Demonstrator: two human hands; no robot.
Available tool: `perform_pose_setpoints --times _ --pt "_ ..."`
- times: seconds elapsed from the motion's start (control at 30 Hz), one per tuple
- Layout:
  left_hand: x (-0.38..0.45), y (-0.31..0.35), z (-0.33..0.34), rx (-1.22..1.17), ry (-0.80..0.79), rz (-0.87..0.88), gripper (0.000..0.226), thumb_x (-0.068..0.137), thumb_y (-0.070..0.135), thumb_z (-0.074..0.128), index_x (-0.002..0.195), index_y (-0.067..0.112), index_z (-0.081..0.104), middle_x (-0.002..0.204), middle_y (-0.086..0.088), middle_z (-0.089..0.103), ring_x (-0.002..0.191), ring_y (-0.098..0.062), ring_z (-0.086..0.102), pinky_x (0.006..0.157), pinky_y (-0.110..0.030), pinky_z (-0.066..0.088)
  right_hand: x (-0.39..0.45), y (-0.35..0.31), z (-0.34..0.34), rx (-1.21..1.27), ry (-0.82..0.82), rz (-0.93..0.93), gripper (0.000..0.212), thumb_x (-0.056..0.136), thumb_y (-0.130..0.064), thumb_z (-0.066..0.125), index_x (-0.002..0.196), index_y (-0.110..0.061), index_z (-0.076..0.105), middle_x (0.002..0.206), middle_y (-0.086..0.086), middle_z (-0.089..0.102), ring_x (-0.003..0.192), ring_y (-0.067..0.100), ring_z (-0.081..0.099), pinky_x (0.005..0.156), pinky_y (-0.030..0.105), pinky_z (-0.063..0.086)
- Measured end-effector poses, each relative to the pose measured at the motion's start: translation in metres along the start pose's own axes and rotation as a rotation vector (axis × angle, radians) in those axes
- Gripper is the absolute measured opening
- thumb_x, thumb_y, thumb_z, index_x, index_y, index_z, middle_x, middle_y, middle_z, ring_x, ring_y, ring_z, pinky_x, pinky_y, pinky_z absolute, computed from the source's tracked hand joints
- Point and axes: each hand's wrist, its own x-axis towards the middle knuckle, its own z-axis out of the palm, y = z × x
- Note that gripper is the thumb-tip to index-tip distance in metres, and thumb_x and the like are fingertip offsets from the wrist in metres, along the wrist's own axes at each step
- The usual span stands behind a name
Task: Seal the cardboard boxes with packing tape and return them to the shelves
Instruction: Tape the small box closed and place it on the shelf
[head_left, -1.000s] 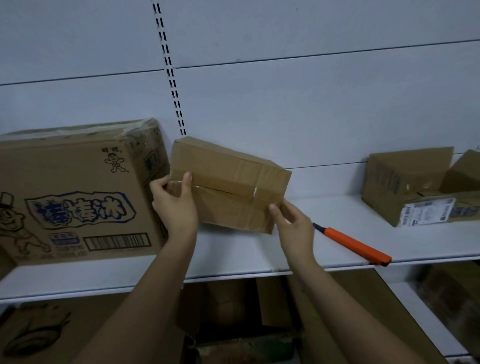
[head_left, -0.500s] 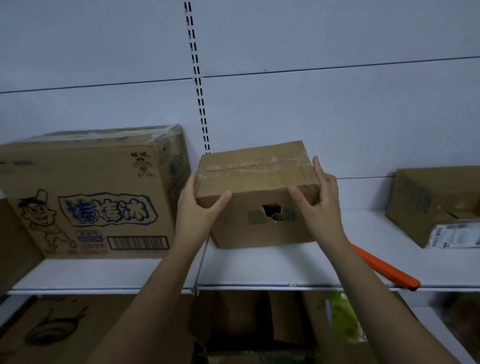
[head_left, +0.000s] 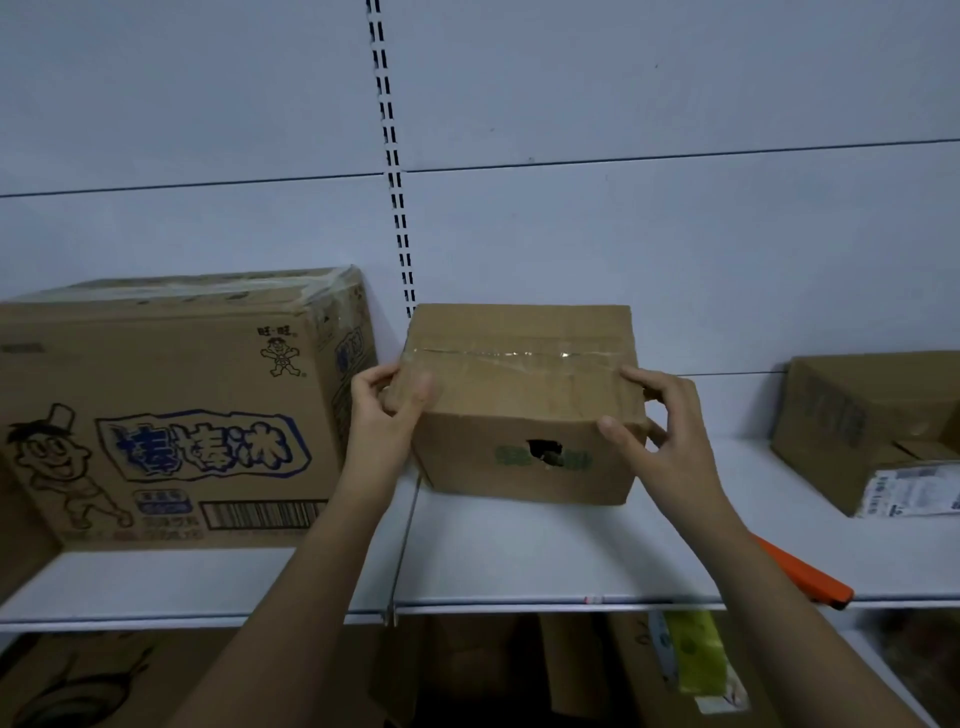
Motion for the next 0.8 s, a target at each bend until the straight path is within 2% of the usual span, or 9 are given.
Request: perform_pose_setpoints --times 0.07,0.17,0.3,0.4,0.47,0.57,0.63,0.7,0.8 --pt "-0.001 -0.001 -0.002 0.057 -0.031 0.025 0.069 0.086 0.034 0.074 0.144 0.024 0.037 0.133 0.004 0.047 0.122 -0.011 0.052 0.098 -0.023 0.046 -0.002 0.0 0.001 0.048 0.02 0.026 0.05 0.079 -0.042 0.068 0.122 -0.023 0.053 0.122 0.0 0.051 0.111 0.0 0.053 0.094 0.022 0.053" --pt "-0.004 -0.004 -0.008 0.132 -0.118 0.085 0.065 0.091 0.028 0.07 0.146 0.035 0.037 0.135 0.011 0.041 0.122 0.002 0.047 0.1 -0.017 0.04 -0.003 0.001 0.0 0.101 0.097 0.083 0.067 0.077 -0.045 0.067 0.137 -0.024 0.044 0.103 -0.007 0.061 0.099 -0.002 0.059 0.083 0.014 0.051" --pt "0.008 -0.002 -0.021 0.084 -0.17 0.102 0.052 0.093 0.026 0.068 0.14 0.037 0.048 0.141 0.012 0.046 0.129 -0.002 0.048 0.108 -0.029 0.042 -0.003 -0.001 -0.009 0.162 0.106 0.12 0.074 0.082 -0.049 0.061 0.15 -0.029 0.041 0.077 -0.009 0.057 0.09 0.015 0.066 0.064 0.011 0.051" --pt "0.016 0.0 -0.031 0.07 -0.218 0.079 0.053 0.091 0.026 0.071 0.139 0.036 0.053 0.141 0.01 0.052 0.129 -0.009 0.052 0.106 -0.032 0.045 -0.011 -0.002 -0.013 0.183 0.108 0.106 0.048 0.083 -0.045 0.065 0.128 -0.03 0.062 0.092 0.01 0.053 0.092 0.025 0.063 0.068 0.023 0.057" --pt "0.015 -0.002 -0.033 0.006 -0.204 0.056 0.051 0.09 0.017 0.071 0.138 0.029 0.056 0.134 0.007 0.061 0.125 -0.013 0.057 0.1 -0.029 0.049 -0.013 0.005 -0.014 0.114 0.138 0.086 0.038 0.082 -0.048 0.074 0.115 -0.036 0.059 0.115 0.003 0.052 0.107 0.015 0.06 0.073 0.027 0.055" --pt "0.009 0.003 -0.021 -0.01 -0.189 0.05 0.044 0.094 0.002 0.062 0.135 0.019 0.058 0.117 0.013 0.07 0.111 -0.002 0.064 0.086 -0.016 0.052 -0.005 0.009 -0.018 0.141 0.065 0.138 0.057 0.085 -0.049 0.071 0.135 -0.045 0.043 0.145 -0.007 0.043 0.13 0.003 0.047 0.102 0.029 0.043" --pt "0.009 0.009 -0.01 0.032 -0.109 0.068 0.04 0.098 0.006 0.059 0.136 0.017 0.058 0.122 0.012 0.067 0.106 0.006 0.063 0.087 -0.015 0.052 0.001 0.004 -0.023 0.114 -0.014 0.148 0.049 0.089 -0.046 0.063 0.136 -0.037 0.049 0.136 -0.012 0.055 0.125 0.0 0.051 0.108 0.031 0.043" --pt "0.015 0.016 -0.003 0.081 -0.026 0.095 0.034 0.1 0.013 0.057 0.132 0.027 0.061 0.131 0.007 0.061 0.112 0.006 0.06 0.098 -0.023 0.051 -0.004 -0.004 -0.024 -0.017 -0.076 0.054 0.035 0.088 -0.051 0.064 0.121 -0.039 0.06 0.12 -0.02 0.059 0.113 0.001 0.055 0.098 0.03 0.047" --pt "0.023 0.022 0.015 0.16 -0.019 0.043 0.036 0.098 0.026 0.058 0.127 0.046 0.057 0.146 0.003 0.041 0.13 -0.015 0.05 0.11 -0.045 0.044 -0.019 -0.013 -0.02 -0.22 -0.185 -0.107 0.06 0.072 -0.081 0.055 0.126 -0.053 0.05 0.116 -0.019 0.047 0.111 0.006 0.046 0.089 0.016 0.036"
